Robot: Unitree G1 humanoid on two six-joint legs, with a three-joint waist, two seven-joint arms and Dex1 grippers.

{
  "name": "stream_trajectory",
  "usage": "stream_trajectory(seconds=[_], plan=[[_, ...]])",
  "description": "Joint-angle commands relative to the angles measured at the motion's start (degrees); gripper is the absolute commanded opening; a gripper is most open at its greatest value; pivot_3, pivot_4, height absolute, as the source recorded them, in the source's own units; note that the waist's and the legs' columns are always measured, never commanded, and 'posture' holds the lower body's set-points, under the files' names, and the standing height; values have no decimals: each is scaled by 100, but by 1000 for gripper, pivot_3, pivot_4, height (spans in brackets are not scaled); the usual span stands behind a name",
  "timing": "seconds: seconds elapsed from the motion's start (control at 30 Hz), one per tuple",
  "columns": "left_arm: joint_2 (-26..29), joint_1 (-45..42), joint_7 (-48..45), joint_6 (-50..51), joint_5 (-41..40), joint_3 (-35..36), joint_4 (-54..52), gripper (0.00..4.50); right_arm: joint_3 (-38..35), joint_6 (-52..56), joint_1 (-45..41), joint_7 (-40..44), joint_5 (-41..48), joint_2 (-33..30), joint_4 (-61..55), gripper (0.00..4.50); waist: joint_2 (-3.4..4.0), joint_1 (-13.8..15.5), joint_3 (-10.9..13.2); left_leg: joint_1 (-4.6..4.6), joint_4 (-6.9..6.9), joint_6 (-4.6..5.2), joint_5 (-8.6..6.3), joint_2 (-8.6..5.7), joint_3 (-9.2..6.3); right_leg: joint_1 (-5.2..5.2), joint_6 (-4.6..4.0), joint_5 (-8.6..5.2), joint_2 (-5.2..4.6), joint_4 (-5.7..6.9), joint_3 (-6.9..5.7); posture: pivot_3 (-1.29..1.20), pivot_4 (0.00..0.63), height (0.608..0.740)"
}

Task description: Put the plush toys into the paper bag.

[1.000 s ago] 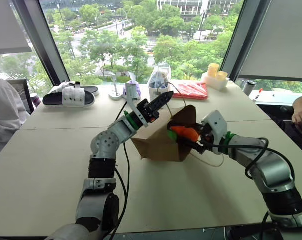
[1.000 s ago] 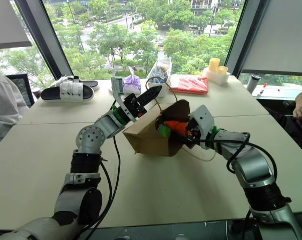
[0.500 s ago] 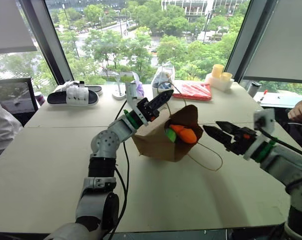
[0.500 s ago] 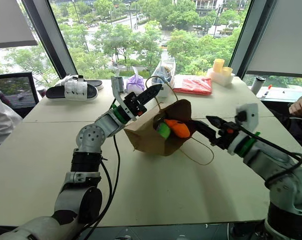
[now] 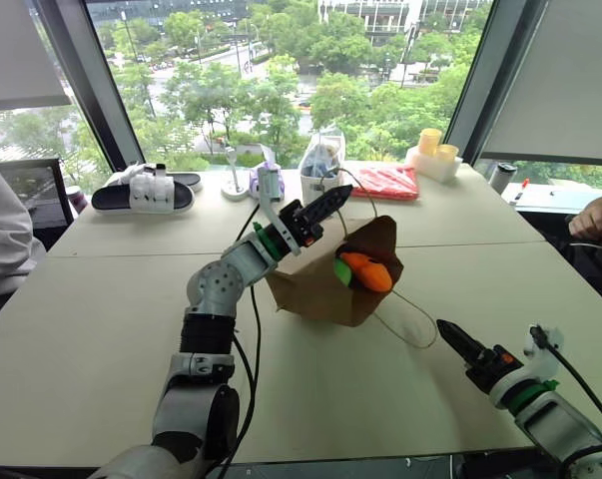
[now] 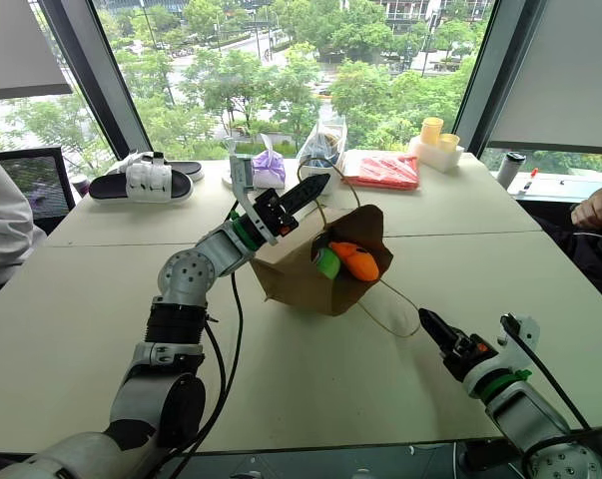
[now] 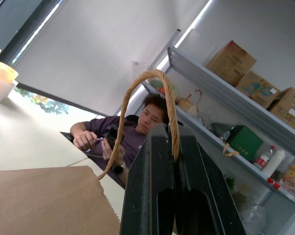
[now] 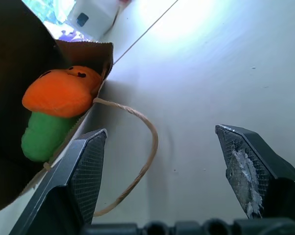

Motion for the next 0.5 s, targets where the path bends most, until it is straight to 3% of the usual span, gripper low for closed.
stream_trajectory(seconds=[0.03,0.23,0.33,0.47,0.5], plan=[[-4,-117,-22,-75,-70,27,-151,0,273,-205,-92,-215,76,171,30,3830,0,1,0,-1,0,0,0,0,0,-1,0,0,0,0,0,0,150,740],[-3,-83,14,-69,-82,36,-209,0,586,-441,-235,-285,267,417,250,3830,0,3,0,-1,0,0,0,-1,0,0,0,0,0,-1,0,0,150,740],[4,-52,33,-66,-88,42,-254,0,543,-613,-303,-352,522,556,243,2479,0,0,0,-1,0,0,0,-1,-1,-1,0,0,0,-1,0,0,150,740],[13,-18,50,-65,-88,45,-286,0,582,-711,-250,-388,778,519,142,353,0,2,0,-1,-2,0,0,-1,-2,-1,0,0,0,-2,-1,0,150,740],[16,-6,55,-63,-88,44,-301,0,556,-723,-236,-403,897,485,95,32,0,4,0,-2,-2,0,0,-1,-2,-1,0,0,0,-2,-1,0,150,740]])
